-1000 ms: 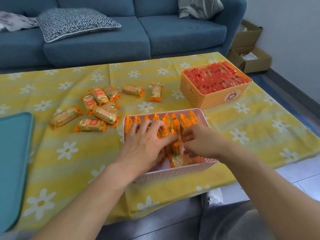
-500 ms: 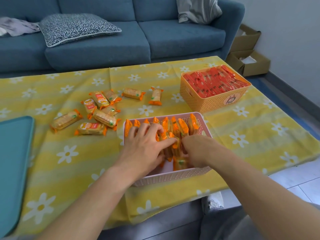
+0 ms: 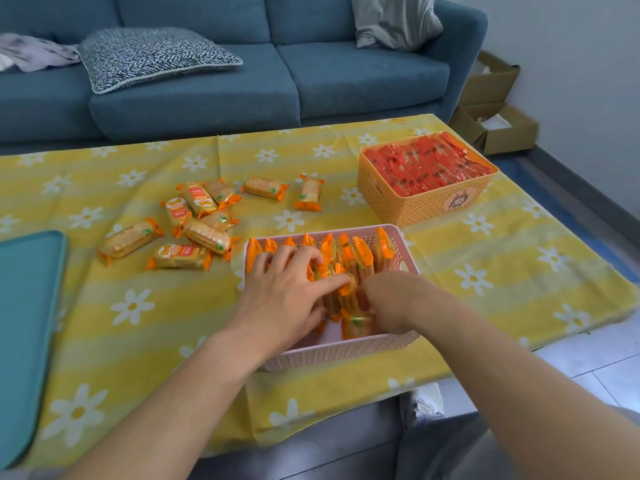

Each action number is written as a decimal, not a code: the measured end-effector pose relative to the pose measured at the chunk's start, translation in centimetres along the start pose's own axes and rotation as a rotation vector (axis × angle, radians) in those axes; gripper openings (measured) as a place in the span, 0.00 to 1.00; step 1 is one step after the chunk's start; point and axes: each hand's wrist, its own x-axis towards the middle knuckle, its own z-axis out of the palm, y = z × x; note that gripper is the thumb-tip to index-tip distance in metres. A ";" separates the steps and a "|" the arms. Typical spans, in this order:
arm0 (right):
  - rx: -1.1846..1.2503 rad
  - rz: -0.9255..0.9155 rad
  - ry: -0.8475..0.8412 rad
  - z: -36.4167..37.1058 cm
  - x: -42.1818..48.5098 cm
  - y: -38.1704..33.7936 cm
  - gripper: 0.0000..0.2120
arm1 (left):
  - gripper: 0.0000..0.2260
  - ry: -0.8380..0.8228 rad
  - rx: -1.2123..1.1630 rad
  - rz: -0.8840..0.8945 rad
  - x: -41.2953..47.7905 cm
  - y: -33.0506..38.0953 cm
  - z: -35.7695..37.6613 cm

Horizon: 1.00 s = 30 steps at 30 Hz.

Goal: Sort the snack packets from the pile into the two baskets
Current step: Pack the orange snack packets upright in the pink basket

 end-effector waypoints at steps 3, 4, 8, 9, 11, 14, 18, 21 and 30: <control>0.038 0.021 0.044 -1.7 -2.0 0.4 0.14 | 0.21 0.001 -0.028 -0.008 0.0 0.0 -0.3; 0.075 0.054 0.095 -2.2 -2.8 0.5 0.15 | 0.22 -0.001 -0.040 -0.010 0.0 0.0 -0.3; 0.166 0.270 0.338 -2.6 -3.1 0.5 0.16 | 0.22 -0.016 -0.057 -0.018 0.2 0.0 -0.2; 0.187 0.287 0.362 -2.2 -2.5 0.3 0.17 | 0.22 -0.027 -0.070 -0.021 0.2 0.1 -0.3; 0.237 0.279 0.372 -1.3 -1.1 -0.2 0.16 | 0.22 -0.057 -0.101 -0.026 0.2 0.1 -0.6; 0.327 0.242 0.266 -0.7 -0.2 -0.6 0.15 | 0.23 -0.097 -0.179 -0.053 0.4 0.0 -1.2; 0.375 0.222 0.105 -1.3 -1.3 -0.1 0.09 | 0.26 -0.120 -0.398 -0.058 0.6 -0.9 -2.3; 0.325 0.244 0.129 -1.9 -2.2 0.4 0.10 | 0.25 -0.081 -0.563 -0.092 0.6 -1.8 -3.4; 0.245 0.219 0.485 -5.0 -2.4 -3.4 0.21 | 0.11 0.044 -0.653 -0.407 -2.7 -8.9 -5.9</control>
